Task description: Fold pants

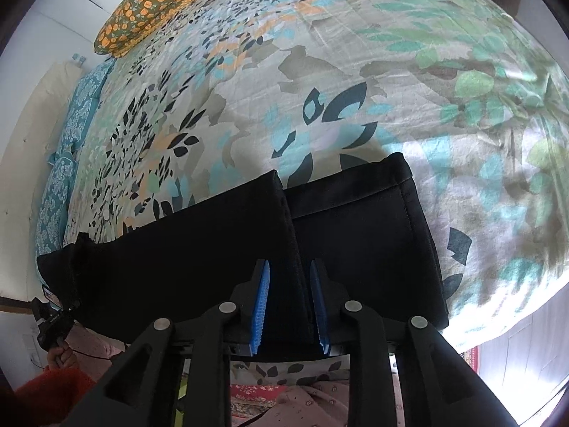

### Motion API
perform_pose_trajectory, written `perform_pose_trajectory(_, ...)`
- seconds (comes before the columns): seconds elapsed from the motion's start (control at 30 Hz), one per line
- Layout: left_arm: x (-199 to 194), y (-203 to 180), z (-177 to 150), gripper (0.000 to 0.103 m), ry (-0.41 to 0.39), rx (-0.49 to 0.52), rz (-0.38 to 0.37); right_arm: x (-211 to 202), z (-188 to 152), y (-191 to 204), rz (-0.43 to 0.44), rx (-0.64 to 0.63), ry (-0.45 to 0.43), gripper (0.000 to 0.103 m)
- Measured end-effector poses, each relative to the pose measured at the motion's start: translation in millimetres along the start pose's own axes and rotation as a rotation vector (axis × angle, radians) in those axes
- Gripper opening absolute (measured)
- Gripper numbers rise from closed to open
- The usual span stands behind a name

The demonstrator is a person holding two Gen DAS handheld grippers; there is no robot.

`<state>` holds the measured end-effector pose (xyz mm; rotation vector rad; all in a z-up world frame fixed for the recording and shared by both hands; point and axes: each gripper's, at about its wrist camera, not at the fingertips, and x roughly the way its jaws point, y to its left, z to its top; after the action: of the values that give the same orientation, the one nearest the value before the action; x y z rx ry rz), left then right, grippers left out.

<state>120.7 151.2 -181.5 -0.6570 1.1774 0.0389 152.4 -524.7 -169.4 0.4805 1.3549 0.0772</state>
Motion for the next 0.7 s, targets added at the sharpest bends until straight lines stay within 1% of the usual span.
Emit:
perform_pose_trajectory(0.03,1,0,0,0.005,0.002,-0.004,-0.001,6,2,1,-0.002,-0.016,0.027,0.027)
perform_pose_trajectory(0.1,3,0,-1,0.005,0.004,-0.008,-0.002,19,6,5,0.01,-0.051,0.084,0.041)
perform_pose_trajectory(0.17,2,0,-2,0.005,0.005,-0.006,-0.001,26,8,12,0.046,-0.096,0.119,0.042)
perform_pose_trajectory(0.2,2,0,-2,0.005,0.006,-0.004,0.0,27,9,16,0.036,-0.125,0.117,0.04)
perform_pose_trajectory(0.23,3,-1,-2,0.005,0.006,-0.003,0.0,25,8,20,0.001,-0.151,0.11,0.034)
perform_pose_trajectory(0.27,2,0,-2,0.005,0.007,-0.002,0.0,22,8,24,-0.022,-0.176,0.109,0.008)
perform_pose_trajectory(0.33,0,-2,-3,0.005,0.012,0.007,-0.003,10,6,31,-0.058,-0.223,0.082,0.008)
perform_pose_trajectory(0.43,-2,-15,-7,0.005,0.032,0.043,-0.021,-8,4,32,-0.141,-0.267,0.053,0.008)
perform_pose_trajectory(0.53,6,-33,-15,0.005,0.078,0.094,-0.048,-15,4,17,-0.214,-0.235,0.052,0.008)
perform_pose_trajectory(0.6,14,-47,-22,0.005,0.124,0.145,-0.046,-15,5,8,-0.261,-0.204,0.056,0.009)
perform_pose_trajectory(0.7,24,-62,-32,0.005,0.172,0.207,-0.034,-19,6,-4,-0.298,-0.168,0.052,0.009)
